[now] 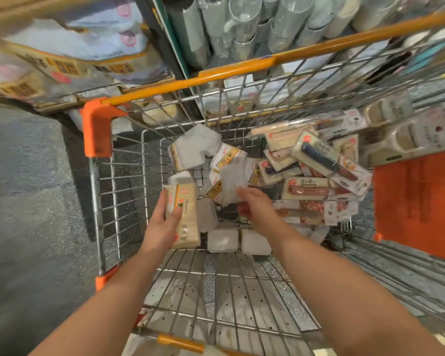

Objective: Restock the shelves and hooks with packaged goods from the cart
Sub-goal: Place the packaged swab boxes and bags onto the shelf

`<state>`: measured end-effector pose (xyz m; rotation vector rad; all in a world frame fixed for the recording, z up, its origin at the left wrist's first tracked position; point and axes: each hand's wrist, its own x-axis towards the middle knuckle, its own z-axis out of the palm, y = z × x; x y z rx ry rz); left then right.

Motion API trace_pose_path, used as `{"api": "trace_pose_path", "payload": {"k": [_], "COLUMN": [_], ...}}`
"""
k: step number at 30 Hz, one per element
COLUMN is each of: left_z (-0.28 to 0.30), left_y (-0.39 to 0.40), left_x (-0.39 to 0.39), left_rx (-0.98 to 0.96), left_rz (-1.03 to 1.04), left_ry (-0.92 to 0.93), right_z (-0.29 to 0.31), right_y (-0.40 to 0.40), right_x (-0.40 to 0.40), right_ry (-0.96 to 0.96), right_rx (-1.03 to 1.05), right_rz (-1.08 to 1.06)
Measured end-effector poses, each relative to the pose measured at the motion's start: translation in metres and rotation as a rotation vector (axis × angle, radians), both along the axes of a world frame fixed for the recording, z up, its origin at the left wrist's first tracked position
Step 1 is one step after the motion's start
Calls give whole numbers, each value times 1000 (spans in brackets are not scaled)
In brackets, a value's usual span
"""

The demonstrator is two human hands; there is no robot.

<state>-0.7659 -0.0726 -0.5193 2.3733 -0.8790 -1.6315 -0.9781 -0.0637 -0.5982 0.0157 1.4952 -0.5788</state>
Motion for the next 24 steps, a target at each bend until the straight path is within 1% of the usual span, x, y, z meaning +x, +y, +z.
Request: {"api": "trace_pose_path", "payload": {"k": [2,4,6,8,10,13,15,17,19,20,24], "left_z": [0,0,-1,1,2,8,10,6,4,2,-6], "left_y": [-2,-4,-6,-7,-8,-10,-13,-18,-23,-26,-33], "left_x": [-3,-9,-16,-23,-30,-37,-37,-35,-33,-31,-22], "left_rx": [-11,-11,-34,-65,-67,-99,-128,-141,-130,-118,-102], "left_rz": [5,-9,-7,31,81,184,195,231,266,274,254], "left_ry": [-15,-50,-84,-73,-44,71,127,154,157,156,135], "right_z": [16,28,37,49,58,68,71,71,62,57,36], "right_y": [16,27,27,20,13,0,-10,-24,-37,-46,-85], "right_x": [2,11,20,28,32,39,47,49,44,40,30], "right_ry": [-100,-161,-182,-155,-80,-48,-49,-48,-32,4,186], "right_rx": [-96,-160,-183,-233,-301,-370,-386,-295,-170,-151,-249], "right_rz": [97,185,176,191,280,374,420,375,257,216,188]}}
